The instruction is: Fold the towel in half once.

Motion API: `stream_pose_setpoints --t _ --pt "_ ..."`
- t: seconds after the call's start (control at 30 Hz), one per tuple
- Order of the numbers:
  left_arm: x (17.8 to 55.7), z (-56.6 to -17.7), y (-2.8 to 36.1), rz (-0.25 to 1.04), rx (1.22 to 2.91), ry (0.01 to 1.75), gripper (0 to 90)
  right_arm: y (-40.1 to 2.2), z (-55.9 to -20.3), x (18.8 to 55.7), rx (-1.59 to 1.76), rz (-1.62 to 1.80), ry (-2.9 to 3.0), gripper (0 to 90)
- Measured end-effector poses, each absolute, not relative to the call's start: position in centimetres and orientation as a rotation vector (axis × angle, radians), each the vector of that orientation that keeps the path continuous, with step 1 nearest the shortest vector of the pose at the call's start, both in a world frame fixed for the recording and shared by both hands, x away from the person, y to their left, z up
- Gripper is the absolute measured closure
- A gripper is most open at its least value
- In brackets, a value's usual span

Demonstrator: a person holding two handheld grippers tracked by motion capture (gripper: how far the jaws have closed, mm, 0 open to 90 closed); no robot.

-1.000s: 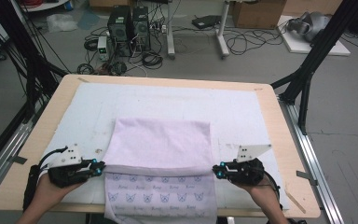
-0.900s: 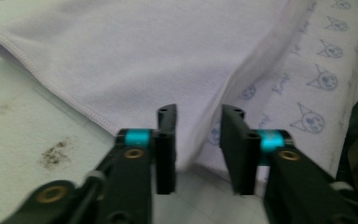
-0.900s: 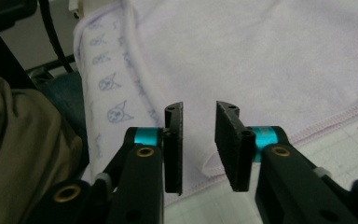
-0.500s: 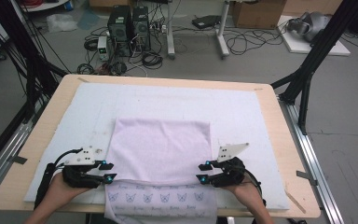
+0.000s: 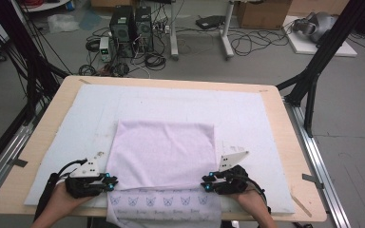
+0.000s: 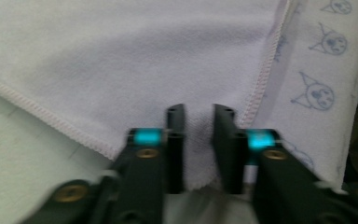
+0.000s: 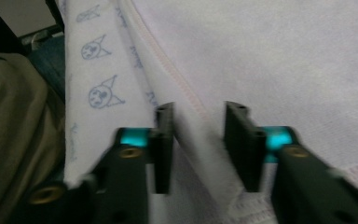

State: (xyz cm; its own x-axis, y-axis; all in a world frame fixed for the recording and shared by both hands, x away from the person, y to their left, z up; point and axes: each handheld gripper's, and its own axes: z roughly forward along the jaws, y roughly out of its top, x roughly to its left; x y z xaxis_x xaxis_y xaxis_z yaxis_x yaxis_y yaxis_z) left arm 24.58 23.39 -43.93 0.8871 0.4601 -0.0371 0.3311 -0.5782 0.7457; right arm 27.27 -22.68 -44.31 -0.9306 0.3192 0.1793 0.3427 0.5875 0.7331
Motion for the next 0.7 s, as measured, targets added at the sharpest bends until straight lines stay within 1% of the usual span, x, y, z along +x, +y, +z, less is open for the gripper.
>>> stream_pose_setpoints --t 0.03,0.13,0.23,0.4,0.47,0.5,0.53,0.57,0.6,0.63,0.67,0.7 --pt "24.6 -43.6 23.3 0.197 2.23 0.563 89.4 -22.8 -44.2 27.3 -0.561 -1.291 -2.76 85.2" --pt "24.4 -43.1 23.5 0.209 2.213 0.565 89.6 -22.9 -43.9 27.1 -0.54 -1.306 -2.764 85.9" --pt "23.4 -41.7 24.1 0.232 2.177 0.555 89.7 -23.7 -42.5 26.3 -0.524 -1.386 -2.752 86.3" --pt "22.0 -41.1 24.3 0.22 2.181 0.523 89.8 -24.3 -41.8 25.0 -0.506 -1.409 -2.752 86.4" --pt "21.5 -41.0 24.2 0.222 2.19 0.502 89.6 -24.6 -41.9 24.4 -0.497 -1.413 -2.736 85.0" --pt "21.5 -41.0 24.2 0.233 2.182 0.504 88.7 -24.8 -41.9 24.3 -0.498 -1.419 -2.688 74.6" --pt "21.5 -41.0 24.2 0.233 2.182 0.504 84.3 -24.8 -41.9 24.3 -0.498 -1.419 -2.688 74.6" --pt "21.8 -41.0 24.2 0.237 2.175 0.516 80.8 -25.0 -41.7 24.5 -0.519 -1.448 -2.673 67.7" --pt "22.2 -40.9 24.3 0.242 2.165 0.529 80.8 -25.0 -41.7 24.5 -0.519 -1.448 -2.673 67.7" --pt "22.7 -40.9 24.3 0.244 2.151 0.542 75.4 -25.2 -41.3 25.2 -0.554 -1.488 -2.663 60.7" --pt "23.2 -40.8 24.3 0.249 2.139 0.553 73.3 -25.2 -41.1 25.7 -0.579 -1.497 -2.668 58.6" --pt "24.5 -40.6 24.1 0.27 2.127 0.58 70.9 -25.2 -40.9 26.4 -0.599 -1.498 -2.675 58.3"
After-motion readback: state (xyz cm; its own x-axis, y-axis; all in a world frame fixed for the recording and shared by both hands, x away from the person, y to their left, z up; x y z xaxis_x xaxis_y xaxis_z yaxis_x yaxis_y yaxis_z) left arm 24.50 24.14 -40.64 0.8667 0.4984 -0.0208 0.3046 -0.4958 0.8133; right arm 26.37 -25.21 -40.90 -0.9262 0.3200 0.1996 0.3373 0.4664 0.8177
